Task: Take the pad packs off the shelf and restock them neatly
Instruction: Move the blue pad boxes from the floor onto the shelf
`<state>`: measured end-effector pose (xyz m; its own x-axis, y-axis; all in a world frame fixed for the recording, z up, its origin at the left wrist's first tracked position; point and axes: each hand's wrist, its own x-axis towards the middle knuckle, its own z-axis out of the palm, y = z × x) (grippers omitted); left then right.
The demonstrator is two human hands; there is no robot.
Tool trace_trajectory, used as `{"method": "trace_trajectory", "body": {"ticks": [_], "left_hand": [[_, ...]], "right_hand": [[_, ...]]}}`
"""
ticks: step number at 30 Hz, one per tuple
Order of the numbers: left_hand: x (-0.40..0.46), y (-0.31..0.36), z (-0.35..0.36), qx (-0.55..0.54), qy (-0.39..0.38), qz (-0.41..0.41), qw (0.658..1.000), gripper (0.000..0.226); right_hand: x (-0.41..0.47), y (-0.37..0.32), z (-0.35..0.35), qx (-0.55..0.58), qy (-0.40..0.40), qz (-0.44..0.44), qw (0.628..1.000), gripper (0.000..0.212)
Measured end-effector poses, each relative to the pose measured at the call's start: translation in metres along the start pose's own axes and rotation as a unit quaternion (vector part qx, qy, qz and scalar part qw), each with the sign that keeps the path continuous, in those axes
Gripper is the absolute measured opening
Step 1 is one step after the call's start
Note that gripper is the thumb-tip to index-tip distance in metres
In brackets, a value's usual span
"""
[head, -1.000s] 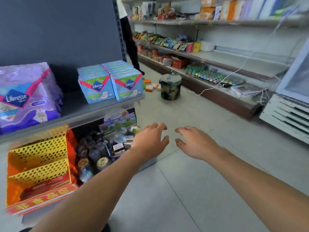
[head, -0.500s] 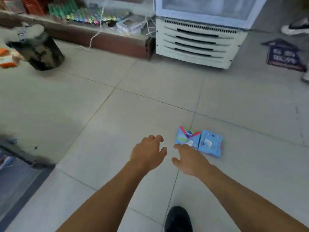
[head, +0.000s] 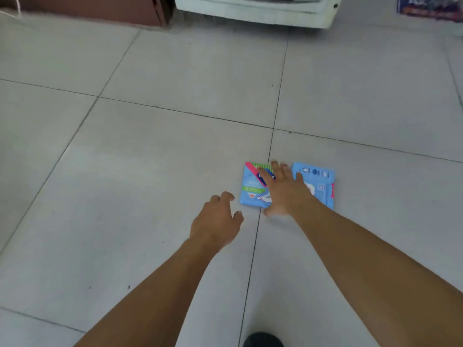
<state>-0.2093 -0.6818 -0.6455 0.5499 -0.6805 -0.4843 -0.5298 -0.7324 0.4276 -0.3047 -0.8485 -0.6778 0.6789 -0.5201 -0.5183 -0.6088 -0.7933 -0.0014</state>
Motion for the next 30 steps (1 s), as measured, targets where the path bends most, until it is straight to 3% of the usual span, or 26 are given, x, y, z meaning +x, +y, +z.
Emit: {"method": "trace_trajectory", "body": {"ticks": [5,9,12,16,19,22,27,30], "left_hand": [[0.004,-0.011,-0.004,-0.023,0.003,-0.011,1.000,0.044],[-0.005,-0.016,-0.012,-0.109,0.023,-0.042,0.993,0.054],[-0.028,-0.023,-0.029,-0.254,0.025,-0.078,0.964,0.069],[-0.080,-0.039,-0.067,-0.401,0.037,-0.058,0.913,0.062],[-0.129,-0.055,-0.111,-0.464,0.070,-0.052,0.881,0.059],[-0.184,-0.075,-0.161,-0.494,0.120,-0.042,0.860,0.058],[-0.280,-0.113,-0.233,-0.522,0.247,-0.019,0.816,0.053],[-0.344,-0.139,-0.266,-0.518,0.316,-0.009,0.795,0.049]], "right_hand": [[-0.001,-0.004,0.010,-0.018,0.043,-0.034,0.998,0.109],[-0.024,-0.023,0.009,0.022,0.090,-0.086,0.992,0.110],[-0.052,-0.048,-0.012,0.057,0.127,-0.152,0.979,0.108],[-0.097,-0.085,-0.056,0.081,0.179,-0.246,0.949,0.103],[-0.131,-0.114,-0.098,0.111,0.171,-0.299,0.932,0.105],[-0.170,-0.154,-0.144,0.227,0.181,-0.303,0.908,0.099],[-0.223,-0.239,-0.209,0.427,0.131,-0.280,0.850,0.079],[-0.262,-0.299,-0.240,0.453,0.120,-0.317,0.825,0.051]]}}
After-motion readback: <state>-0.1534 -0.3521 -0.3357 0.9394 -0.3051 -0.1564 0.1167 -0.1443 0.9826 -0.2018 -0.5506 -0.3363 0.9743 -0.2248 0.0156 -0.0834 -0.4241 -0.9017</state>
